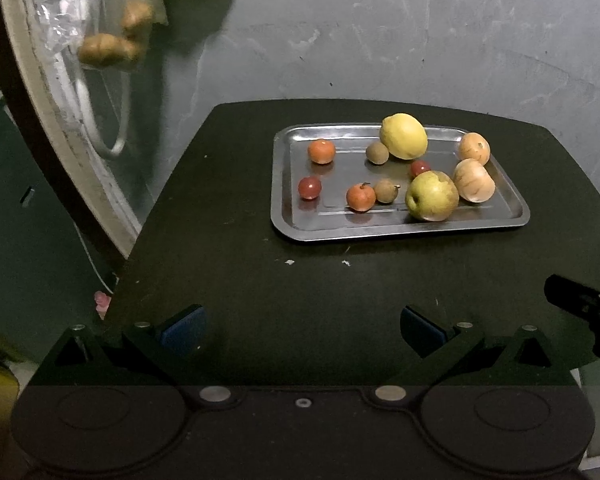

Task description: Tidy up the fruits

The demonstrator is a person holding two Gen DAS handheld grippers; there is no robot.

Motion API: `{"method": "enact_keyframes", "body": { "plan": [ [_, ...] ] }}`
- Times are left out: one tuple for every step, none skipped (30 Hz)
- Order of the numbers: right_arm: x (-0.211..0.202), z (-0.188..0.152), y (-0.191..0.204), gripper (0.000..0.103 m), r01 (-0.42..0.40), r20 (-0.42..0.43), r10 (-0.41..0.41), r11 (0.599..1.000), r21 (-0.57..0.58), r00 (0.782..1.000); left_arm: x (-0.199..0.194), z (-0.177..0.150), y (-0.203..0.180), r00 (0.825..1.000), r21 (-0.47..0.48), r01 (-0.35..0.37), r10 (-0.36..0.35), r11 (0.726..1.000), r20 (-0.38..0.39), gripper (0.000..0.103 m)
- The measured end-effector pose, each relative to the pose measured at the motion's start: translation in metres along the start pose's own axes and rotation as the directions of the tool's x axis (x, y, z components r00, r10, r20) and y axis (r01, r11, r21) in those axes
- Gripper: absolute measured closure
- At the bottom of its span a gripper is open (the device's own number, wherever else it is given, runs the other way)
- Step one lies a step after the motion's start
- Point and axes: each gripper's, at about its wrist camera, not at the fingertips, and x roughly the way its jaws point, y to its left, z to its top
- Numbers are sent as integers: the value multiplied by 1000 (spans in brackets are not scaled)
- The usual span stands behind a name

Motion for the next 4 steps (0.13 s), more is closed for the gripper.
{"method": "enact_keyframes", "body": {
  "plan": [
    [3, 1, 0, 0, 1, -4, -1, 1000, 3, 1000, 3, 2, 0, 1000, 1, 3, -3, 1000, -6, 1],
    [7, 2, -1, 0, 5, -7, -5, 1000, 7, 1000, 6, 4, 0, 1000, 5, 3, -3, 1000, -11, 1],
    [10, 4, -2, 0, 11, -5, -11, 1000, 10, 1000, 9, 7, 1, 1000, 9, 4, -4, 1000, -16, 1],
    [12, 6, -3, 0, 19, -2, -19, 1000, 14, 1000, 13, 10, 1, 1000, 15, 7, -7, 1000, -21, 1]
  ]
}}
